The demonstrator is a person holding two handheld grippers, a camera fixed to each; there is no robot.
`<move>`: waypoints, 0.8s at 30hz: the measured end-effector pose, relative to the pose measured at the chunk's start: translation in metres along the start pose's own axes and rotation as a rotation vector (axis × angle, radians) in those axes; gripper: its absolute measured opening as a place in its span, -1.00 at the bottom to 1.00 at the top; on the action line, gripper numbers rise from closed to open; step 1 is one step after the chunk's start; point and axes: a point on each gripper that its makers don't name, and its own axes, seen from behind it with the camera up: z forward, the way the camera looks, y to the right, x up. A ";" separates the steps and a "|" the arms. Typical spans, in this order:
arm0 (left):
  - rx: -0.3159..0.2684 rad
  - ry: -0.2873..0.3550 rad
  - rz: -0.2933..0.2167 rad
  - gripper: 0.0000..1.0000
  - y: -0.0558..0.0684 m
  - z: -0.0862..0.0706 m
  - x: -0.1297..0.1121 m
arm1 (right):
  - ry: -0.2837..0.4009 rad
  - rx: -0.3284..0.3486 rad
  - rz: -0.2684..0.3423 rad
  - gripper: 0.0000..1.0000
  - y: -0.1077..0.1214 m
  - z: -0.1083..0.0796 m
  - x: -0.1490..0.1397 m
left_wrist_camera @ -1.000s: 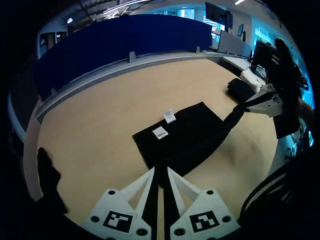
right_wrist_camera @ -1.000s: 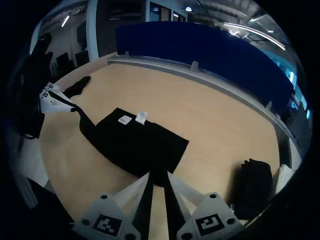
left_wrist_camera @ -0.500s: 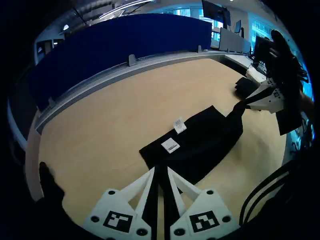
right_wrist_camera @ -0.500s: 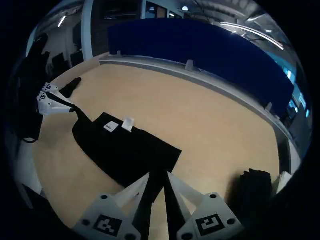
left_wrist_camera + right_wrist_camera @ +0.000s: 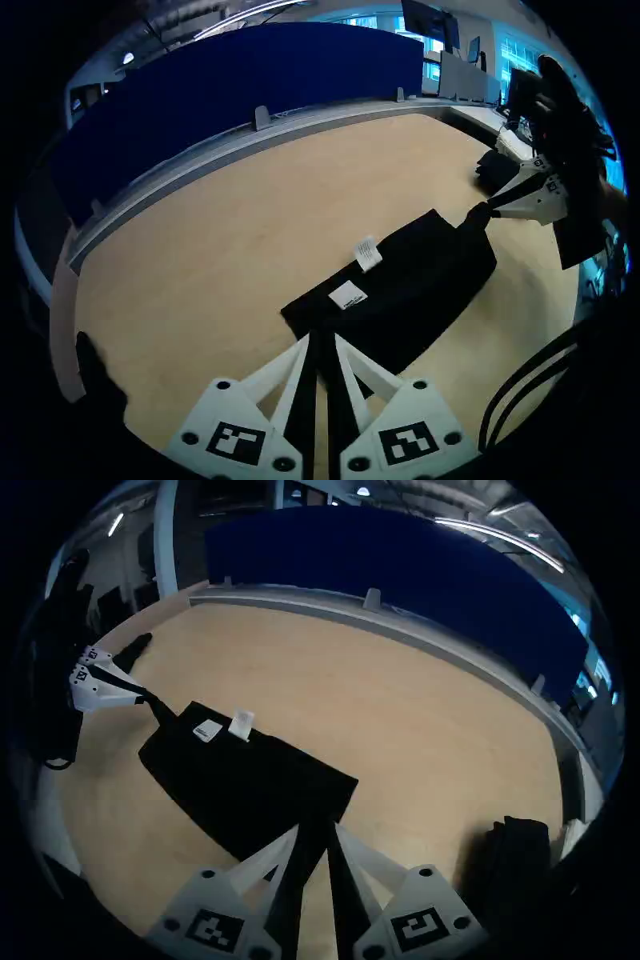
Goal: Fold towel
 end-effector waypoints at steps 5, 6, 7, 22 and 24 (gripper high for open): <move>0.004 -0.008 0.009 -0.85 -0.002 0.012 -0.004 | -0.013 -0.007 0.002 -0.66 0.003 0.013 -0.004; 0.004 -0.009 0.011 -0.85 -0.002 0.014 -0.005 | -0.013 -0.008 0.002 -0.66 0.004 0.015 -0.005; 0.004 -0.010 0.013 -0.85 -0.002 0.016 -0.005 | -0.013 -0.009 0.002 -0.65 0.004 0.017 -0.005; 0.046 -0.038 0.042 -0.52 -0.014 0.043 -0.023 | -0.016 -0.048 -0.009 -0.52 0.009 0.041 -0.008; 0.053 -0.039 0.041 -0.52 -0.016 0.046 -0.024 | -0.015 -0.053 -0.009 -0.46 0.010 0.043 -0.008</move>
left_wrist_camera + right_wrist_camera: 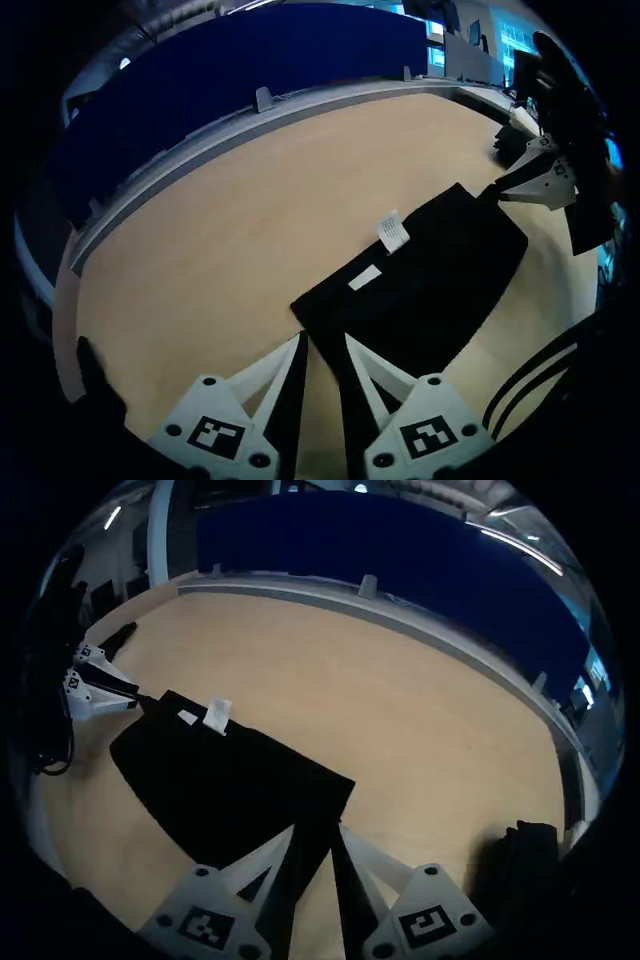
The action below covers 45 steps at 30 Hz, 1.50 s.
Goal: Fold towel
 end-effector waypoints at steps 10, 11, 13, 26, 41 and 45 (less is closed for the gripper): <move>0.032 -0.004 -0.021 -0.36 -0.011 0.010 0.001 | 0.007 -0.036 0.025 0.23 0.009 0.010 0.001; 0.034 -0.004 -0.024 -0.33 -0.012 0.010 0.001 | 0.009 -0.041 0.028 0.29 0.010 0.010 0.001; 0.036 -0.002 -0.032 -0.24 -0.012 0.009 0.002 | 0.013 -0.048 0.029 0.42 0.011 0.009 0.003; 0.015 0.002 -0.099 0.82 -0.012 -0.007 -0.004 | 0.042 -0.050 0.058 1.00 0.010 -0.010 0.006; 0.025 0.004 -0.146 0.82 0.001 -0.045 -0.022 | 0.030 -0.049 0.052 1.00 0.006 -0.035 -0.013; 0.023 -0.001 -0.171 0.82 0.009 -0.055 -0.032 | 0.026 -0.048 0.054 1.00 0.004 -0.044 -0.021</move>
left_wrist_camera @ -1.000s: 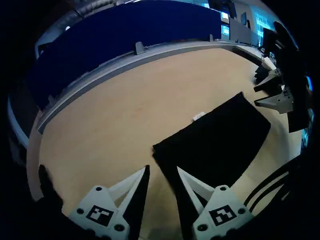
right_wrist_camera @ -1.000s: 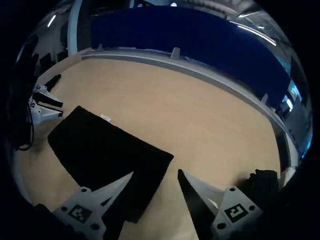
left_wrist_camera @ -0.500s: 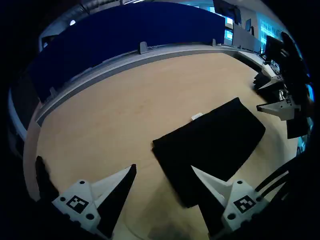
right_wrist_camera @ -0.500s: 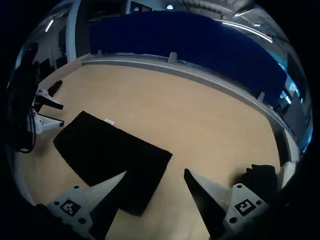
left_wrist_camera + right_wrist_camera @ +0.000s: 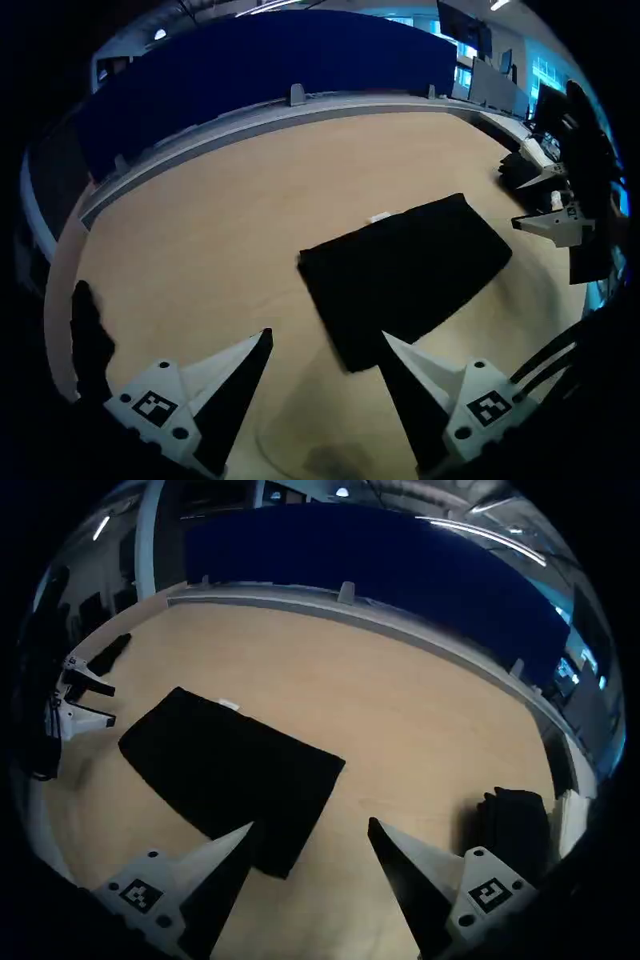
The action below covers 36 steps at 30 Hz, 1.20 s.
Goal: Fold towel
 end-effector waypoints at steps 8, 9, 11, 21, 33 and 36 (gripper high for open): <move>0.009 -0.005 -0.030 0.82 0.003 -0.013 -0.012 | -0.009 0.016 0.000 1.00 -0.004 -0.007 -0.011; 0.012 -0.004 -0.034 0.82 0.003 -0.015 -0.013 | -0.010 0.021 -0.002 1.00 -0.005 -0.007 -0.011; 0.018 -0.003 -0.041 0.82 0.002 -0.019 -0.014 | -0.011 0.031 -0.008 1.00 -0.007 -0.007 -0.013; 0.053 0.007 -0.104 0.82 -0.002 -0.048 -0.029 | -0.046 0.109 -0.074 0.89 -0.028 -0.005 -0.026; 0.097 0.006 -0.166 0.82 -0.011 -0.080 -0.052 | -0.118 0.165 -0.120 0.35 -0.038 0.004 -0.047; 0.101 0.006 -0.185 0.82 -0.013 -0.085 -0.055 | -0.133 0.180 -0.129 0.18 -0.042 0.005 -0.051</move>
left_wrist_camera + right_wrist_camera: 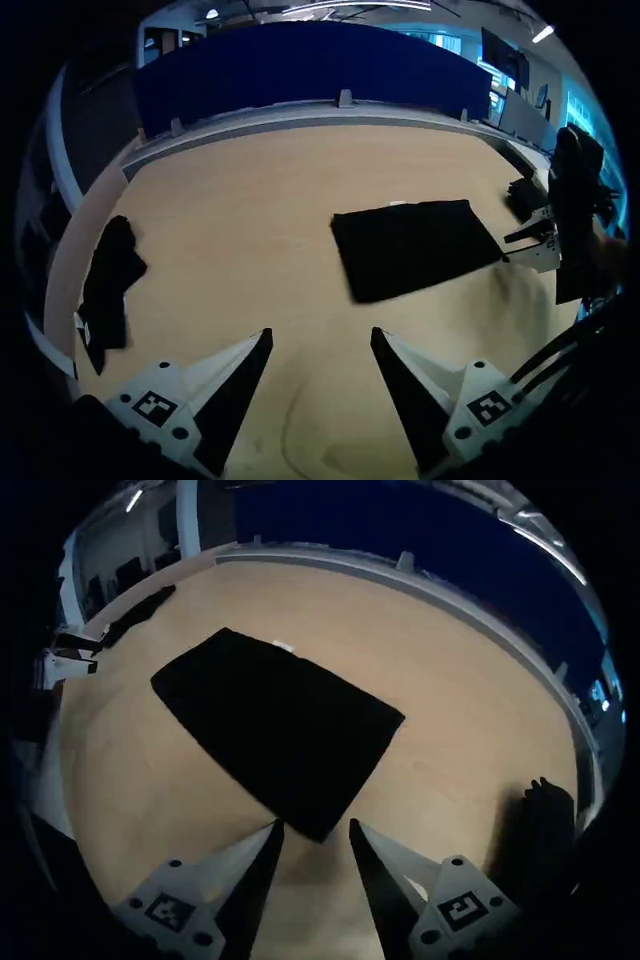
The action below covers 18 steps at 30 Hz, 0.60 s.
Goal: Fold towel
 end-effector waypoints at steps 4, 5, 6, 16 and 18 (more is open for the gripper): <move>0.005 0.000 -0.014 0.82 -0.003 -0.005 -0.003 | -0.019 0.012 -0.006 -0.07 -0.002 0.004 -0.004; 0.006 0.000 -0.016 0.82 -0.003 -0.006 -0.004 | -0.023 0.014 -0.005 -0.08 -0.002 0.005 -0.005; 0.007 -0.001 -0.018 0.82 -0.003 -0.007 -0.005 | -0.027 0.015 -0.004 -0.10 -0.002 0.006 -0.006; 0.015 -0.008 -0.037 0.82 -0.008 -0.015 -0.014 | -0.054 0.036 0.006 -0.50 -0.001 0.010 -0.014; 0.016 -0.009 -0.038 0.82 -0.008 -0.015 -0.015 | -0.055 0.040 0.010 -0.57 -0.001 0.010 -0.014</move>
